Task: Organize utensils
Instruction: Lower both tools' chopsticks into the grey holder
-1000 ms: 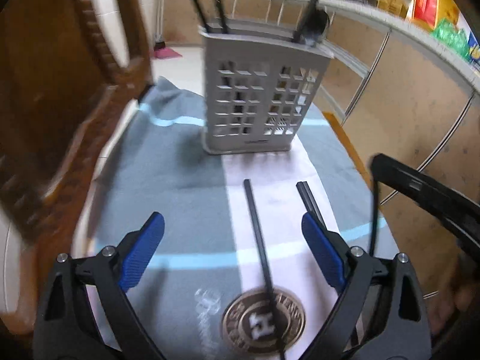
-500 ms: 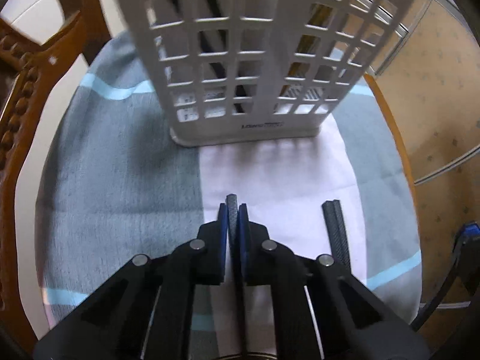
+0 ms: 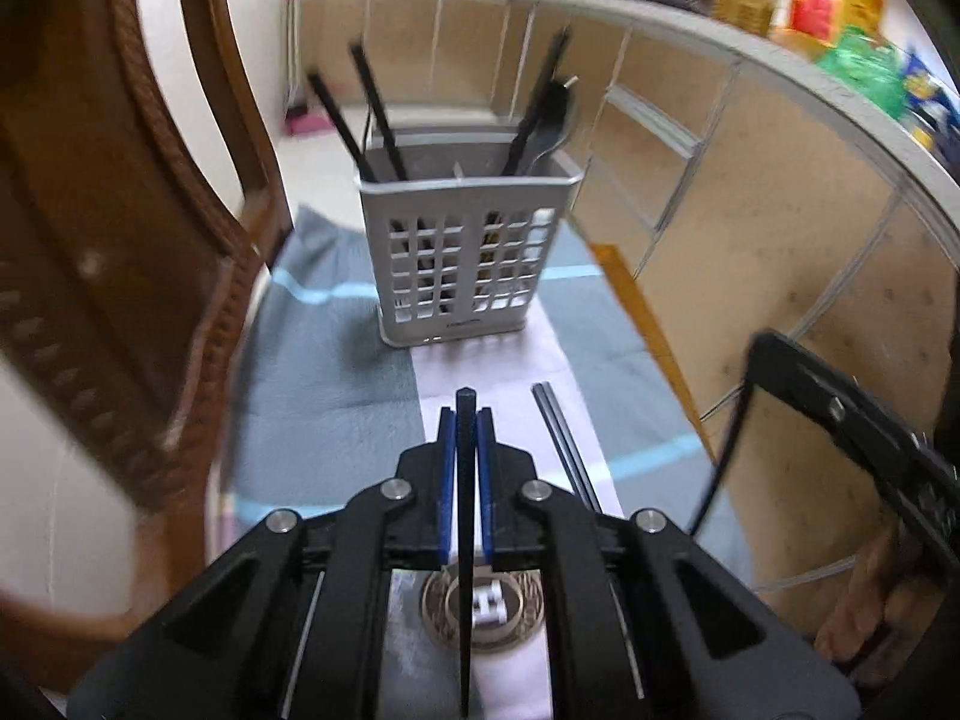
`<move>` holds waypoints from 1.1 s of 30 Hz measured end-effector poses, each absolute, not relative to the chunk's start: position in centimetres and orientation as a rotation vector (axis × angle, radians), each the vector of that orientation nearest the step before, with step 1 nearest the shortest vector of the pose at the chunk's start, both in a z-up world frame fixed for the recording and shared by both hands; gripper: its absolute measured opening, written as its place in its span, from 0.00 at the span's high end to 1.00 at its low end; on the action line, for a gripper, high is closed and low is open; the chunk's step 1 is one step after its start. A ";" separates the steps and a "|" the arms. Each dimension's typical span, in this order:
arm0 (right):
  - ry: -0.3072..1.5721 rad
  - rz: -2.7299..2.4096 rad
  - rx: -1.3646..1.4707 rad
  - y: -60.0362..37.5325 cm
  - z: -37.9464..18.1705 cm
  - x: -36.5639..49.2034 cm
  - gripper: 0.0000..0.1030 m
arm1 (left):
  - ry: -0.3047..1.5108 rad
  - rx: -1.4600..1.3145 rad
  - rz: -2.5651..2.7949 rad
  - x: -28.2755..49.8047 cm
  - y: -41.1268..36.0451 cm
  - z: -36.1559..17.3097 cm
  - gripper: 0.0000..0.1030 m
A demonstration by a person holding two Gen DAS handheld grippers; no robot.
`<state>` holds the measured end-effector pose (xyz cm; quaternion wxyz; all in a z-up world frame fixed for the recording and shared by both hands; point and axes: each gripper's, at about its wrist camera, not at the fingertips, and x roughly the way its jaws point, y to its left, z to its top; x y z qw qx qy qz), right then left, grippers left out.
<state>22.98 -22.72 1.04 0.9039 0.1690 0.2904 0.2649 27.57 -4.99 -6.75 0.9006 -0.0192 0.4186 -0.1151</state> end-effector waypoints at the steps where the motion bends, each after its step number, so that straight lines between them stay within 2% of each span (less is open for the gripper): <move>1: 0.592 0.549 0.342 -22.7 1.4 22.3 0.93 | 0.846 -0.038 -0.240 26.5 -4.9 -6.1 0.93; 5: 0.547 0.542 0.325 -22.9 3.4 18.7 0.93 | 0.791 -0.055 -0.257 22.5 -4.4 -4.5 0.93; 11: 0.495 0.534 0.303 -22.7 6.7 17.0 0.93 | 0.725 -0.058 -0.273 21.1 -3.5 -1.5 0.93; 18: 0.428 0.518 0.229 -21.9 12.0 18.5 0.93 | 0.598 -0.059 -0.255 21.5 -2.3 5.9 0.93; 28: 0.284 0.395 0.162 -22.0 21.1 26.9 0.93 | 0.359 -0.133 -0.216 29.0 -1.0 18.1 0.93; 33: 0.242 0.322 0.176 -21.8 21.5 32.2 0.93 | 0.308 -0.197 -0.184 34.2 -0.2 18.9 0.93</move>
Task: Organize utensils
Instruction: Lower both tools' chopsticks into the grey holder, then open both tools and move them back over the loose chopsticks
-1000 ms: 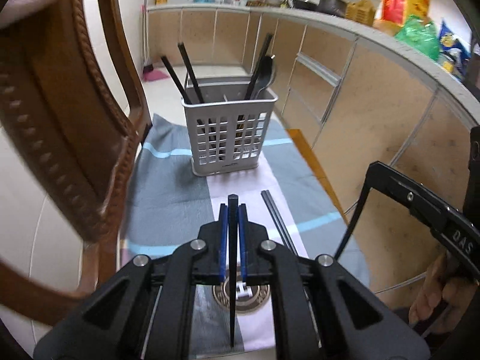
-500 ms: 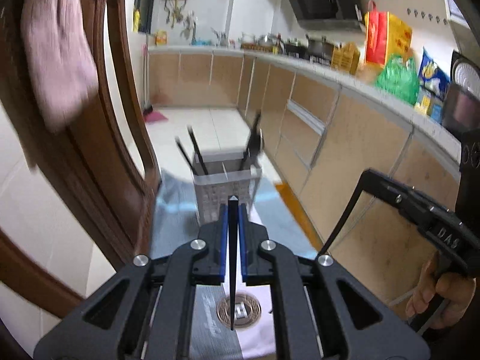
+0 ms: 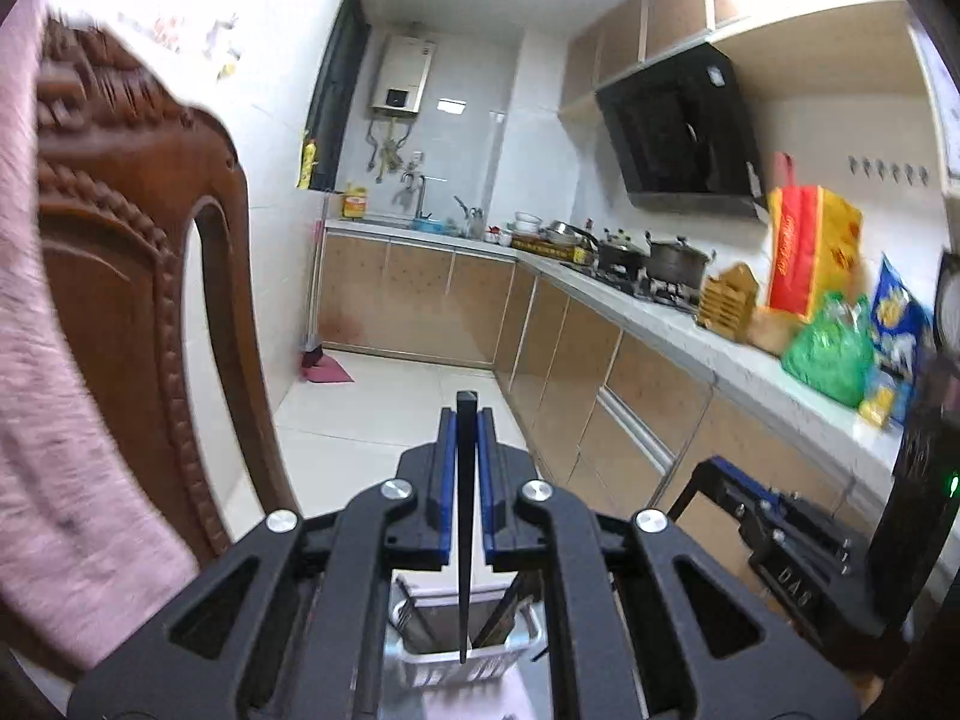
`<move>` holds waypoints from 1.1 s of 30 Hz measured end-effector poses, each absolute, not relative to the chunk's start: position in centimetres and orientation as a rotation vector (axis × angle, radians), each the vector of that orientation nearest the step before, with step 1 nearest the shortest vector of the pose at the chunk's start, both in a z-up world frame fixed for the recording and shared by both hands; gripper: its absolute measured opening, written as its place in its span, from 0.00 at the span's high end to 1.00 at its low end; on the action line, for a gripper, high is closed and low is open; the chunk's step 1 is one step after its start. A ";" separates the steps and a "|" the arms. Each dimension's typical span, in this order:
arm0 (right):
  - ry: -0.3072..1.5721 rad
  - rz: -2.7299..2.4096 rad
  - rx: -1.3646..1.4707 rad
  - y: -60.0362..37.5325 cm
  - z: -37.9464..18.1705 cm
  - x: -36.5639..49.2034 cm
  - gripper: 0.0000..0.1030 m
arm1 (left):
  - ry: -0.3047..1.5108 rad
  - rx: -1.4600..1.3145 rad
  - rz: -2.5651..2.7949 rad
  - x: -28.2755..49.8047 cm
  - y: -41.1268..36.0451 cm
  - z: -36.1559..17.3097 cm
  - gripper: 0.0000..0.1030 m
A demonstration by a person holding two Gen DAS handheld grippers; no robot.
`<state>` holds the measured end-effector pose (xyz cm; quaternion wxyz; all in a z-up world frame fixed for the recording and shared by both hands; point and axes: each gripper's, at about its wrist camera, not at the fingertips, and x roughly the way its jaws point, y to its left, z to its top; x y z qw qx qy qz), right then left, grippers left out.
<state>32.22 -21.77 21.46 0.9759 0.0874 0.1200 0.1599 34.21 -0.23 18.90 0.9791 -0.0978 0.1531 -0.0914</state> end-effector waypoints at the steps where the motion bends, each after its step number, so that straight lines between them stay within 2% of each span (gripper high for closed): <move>1: 0.238 0.314 0.181 -21.7 21.1 33.1 0.93 | 0.312 -0.214 -0.175 35.6 -0.1 18.2 0.93; 9: 0.270 0.293 0.222 -20.6 15.4 38.9 0.93 | 0.410 -0.255 -0.140 42.2 0.1 8.5 0.93; 18: 0.408 0.322 0.260 -19.9 8.7 40.8 0.93 | 0.529 -0.231 -0.153 44.2 -1.3 0.6 0.93; 20: 0.441 0.344 0.268 -20.1 8.3 40.5 0.92 | 0.559 -0.218 -0.177 43.6 -1.7 -0.1 0.85; 21: 0.446 0.352 0.268 -20.2 8.3 40.3 0.91 | 0.567 -0.216 -0.186 42.8 -1.7 -0.1 0.65; 22: 0.445 0.357 0.268 -20.3 8.5 39.8 0.90 | 0.563 -0.217 -0.193 41.8 -1.5 -0.2 0.39; 23: 0.435 0.361 0.266 -20.7 8.7 38.7 0.79 | 0.551 -0.222 -0.198 40.6 -1.3 -0.2 0.31; 24: 0.417 0.366 0.270 -21.3 9.0 37.1 0.60 | 0.535 -0.227 -0.209 38.7 -0.8 -0.1 0.24; 25: 0.400 0.367 0.276 -21.9 9.0 35.6 0.53 | 0.527 -0.221 -0.216 37.3 -0.7 -0.1 0.22; 26: 0.388 0.364 0.271 -22.5 8.8 33.4 0.50 | 0.522 -0.205 -0.216 35.1 -0.6 -0.4 0.21; 29: 0.472 0.326 0.193 -22.8 5.7 28.3 0.50 | 0.504 -0.185 -0.188 28.9 -0.5 -2.6 0.11; 33: 0.667 0.275 0.190 -22.9 -2.6 24.0 0.50 | 0.650 -0.229 -0.115 24.6 -0.8 -8.1 0.10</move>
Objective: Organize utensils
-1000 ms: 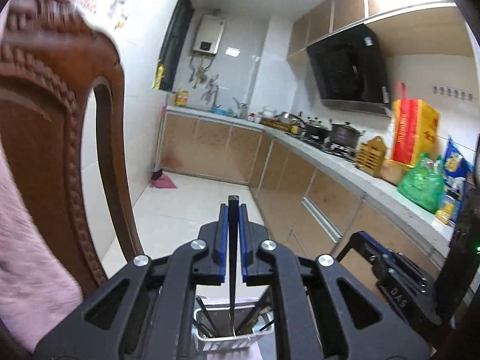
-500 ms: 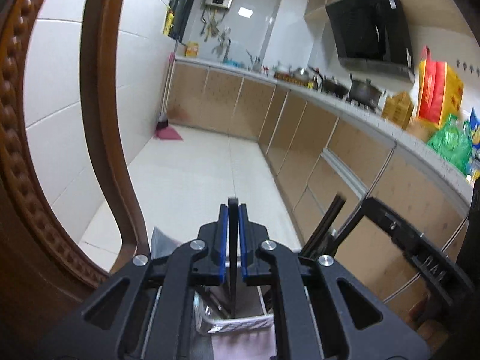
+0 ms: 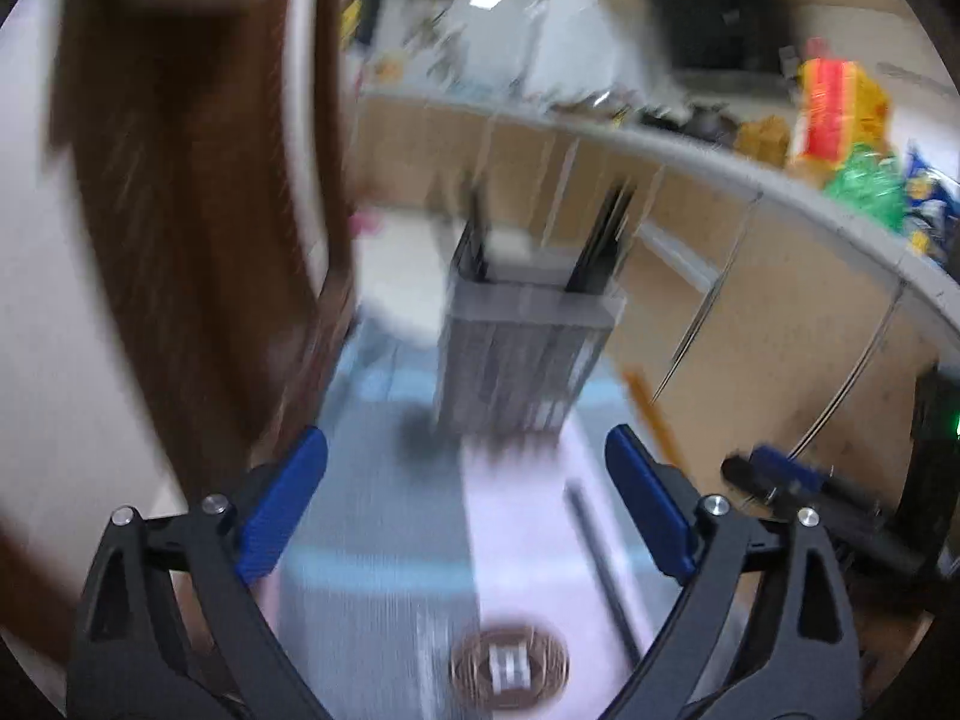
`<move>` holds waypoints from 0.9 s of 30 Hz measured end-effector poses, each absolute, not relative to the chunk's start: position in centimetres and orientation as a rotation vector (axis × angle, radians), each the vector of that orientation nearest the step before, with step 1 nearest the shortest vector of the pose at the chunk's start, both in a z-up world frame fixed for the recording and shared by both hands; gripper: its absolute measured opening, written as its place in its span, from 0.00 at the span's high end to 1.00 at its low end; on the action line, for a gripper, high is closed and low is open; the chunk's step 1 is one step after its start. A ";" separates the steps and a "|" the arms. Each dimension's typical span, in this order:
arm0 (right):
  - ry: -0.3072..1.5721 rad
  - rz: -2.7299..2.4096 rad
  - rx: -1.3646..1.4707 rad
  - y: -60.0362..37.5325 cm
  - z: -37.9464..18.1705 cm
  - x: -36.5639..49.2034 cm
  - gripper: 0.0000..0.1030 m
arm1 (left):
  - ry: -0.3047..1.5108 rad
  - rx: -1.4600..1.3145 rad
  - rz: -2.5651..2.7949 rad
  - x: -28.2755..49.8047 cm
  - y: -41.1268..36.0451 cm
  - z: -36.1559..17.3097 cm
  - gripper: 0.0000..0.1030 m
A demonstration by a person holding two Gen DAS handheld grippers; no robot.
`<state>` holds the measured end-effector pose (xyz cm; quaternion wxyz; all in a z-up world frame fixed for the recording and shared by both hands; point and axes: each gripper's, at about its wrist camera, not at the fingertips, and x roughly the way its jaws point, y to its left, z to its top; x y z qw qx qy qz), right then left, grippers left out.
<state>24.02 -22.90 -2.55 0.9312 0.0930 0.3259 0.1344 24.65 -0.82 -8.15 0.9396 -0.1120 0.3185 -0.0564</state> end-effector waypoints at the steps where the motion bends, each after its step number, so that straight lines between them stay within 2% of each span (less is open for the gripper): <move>1: 0.718 0.261 0.176 -22.4 -4.9 23.3 0.50 | 0.688 -0.246 -0.118 24.3 -0.9 -9.4 0.10; 3: 0.787 0.244 0.138 -21.4 -7.8 22.5 0.50 | 0.767 -0.242 -0.091 23.7 -1.6 -12.4 0.10; 6: 0.837 0.213 0.009 -19.4 -9.8 22.0 0.50 | 0.808 -0.183 -0.113 23.1 -3.2 -14.2 0.09; 10: 0.839 0.183 -0.006 -19.0 -10.6 22.0 0.50 | 0.798 -0.104 -0.104 22.8 -4.2 -15.0 0.09; 27: 0.901 0.146 -0.072 -18.0 -12.8 24.3 0.51 | 0.817 -0.126 -0.118 23.1 -3.7 -15.0 0.09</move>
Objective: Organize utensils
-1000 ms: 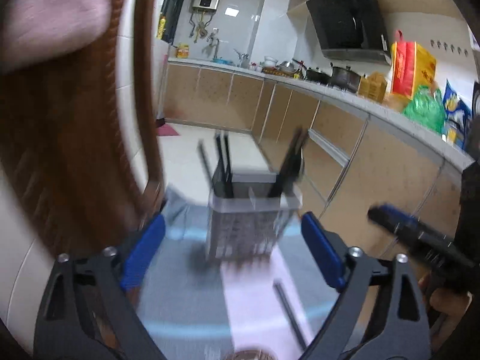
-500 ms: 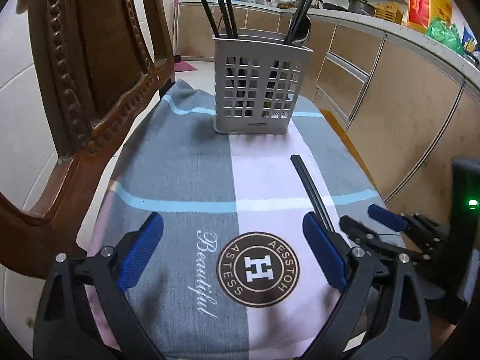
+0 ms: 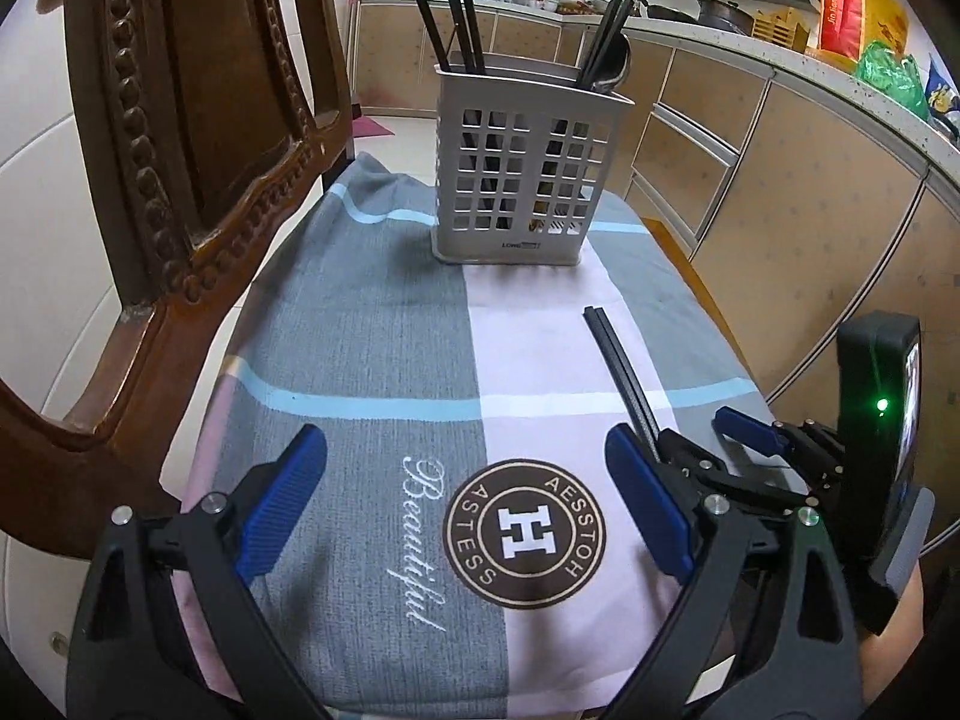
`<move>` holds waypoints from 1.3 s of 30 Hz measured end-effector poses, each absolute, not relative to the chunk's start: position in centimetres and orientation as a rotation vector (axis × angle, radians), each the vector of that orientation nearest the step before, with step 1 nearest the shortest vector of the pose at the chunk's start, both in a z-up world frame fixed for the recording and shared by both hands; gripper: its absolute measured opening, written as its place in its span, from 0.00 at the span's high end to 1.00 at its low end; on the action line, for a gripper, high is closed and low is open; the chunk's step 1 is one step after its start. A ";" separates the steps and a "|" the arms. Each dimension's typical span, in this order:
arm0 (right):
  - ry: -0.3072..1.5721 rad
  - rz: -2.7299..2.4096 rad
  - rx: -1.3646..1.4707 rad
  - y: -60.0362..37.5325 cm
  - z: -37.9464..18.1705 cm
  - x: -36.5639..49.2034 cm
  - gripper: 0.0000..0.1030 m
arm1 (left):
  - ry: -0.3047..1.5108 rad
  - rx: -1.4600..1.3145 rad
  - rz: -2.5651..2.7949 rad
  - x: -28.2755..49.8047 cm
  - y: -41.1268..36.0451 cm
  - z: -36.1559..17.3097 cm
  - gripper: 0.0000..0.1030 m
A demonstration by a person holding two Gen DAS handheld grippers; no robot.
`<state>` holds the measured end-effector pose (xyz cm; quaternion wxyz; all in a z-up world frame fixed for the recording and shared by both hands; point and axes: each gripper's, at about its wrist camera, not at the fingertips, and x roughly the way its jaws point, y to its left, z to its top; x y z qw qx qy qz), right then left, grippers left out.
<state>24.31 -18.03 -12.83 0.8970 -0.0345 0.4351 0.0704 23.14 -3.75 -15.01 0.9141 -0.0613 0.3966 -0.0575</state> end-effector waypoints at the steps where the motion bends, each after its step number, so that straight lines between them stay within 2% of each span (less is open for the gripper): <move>1: 0.906 0.151 -0.078 -17.9 -13.0 24.4 0.51 | 0.818 -0.128 -0.119 23.1 -3.7 -15.0 0.09; 8: 0.916 0.147 -0.114 -16.6 -13.8 24.9 0.50 | 0.820 -0.138 -0.105 23.4 -3.2 -14.9 0.09; 13: 0.855 0.240 -0.149 -14.0 -13.1 23.4 0.50 | 0.828 -0.160 -0.086 23.7 -2.2 -14.9 0.09; 22: 0.913 0.186 -0.021 -17.1 -13.5 24.7 0.50 | 0.858 -0.135 -0.086 24.0 -2.8 -15.5 0.09; 31: 0.865 0.212 0.049 -18.4 -11.4 23.8 0.50 | 0.927 -0.132 -0.106 25.6 -4.3 -17.0 0.09; 39: 0.857 0.238 0.027 -19.5 -8.8 26.2 0.50 | 1.014 -0.197 -0.102 30.6 -5.5 -17.3 0.10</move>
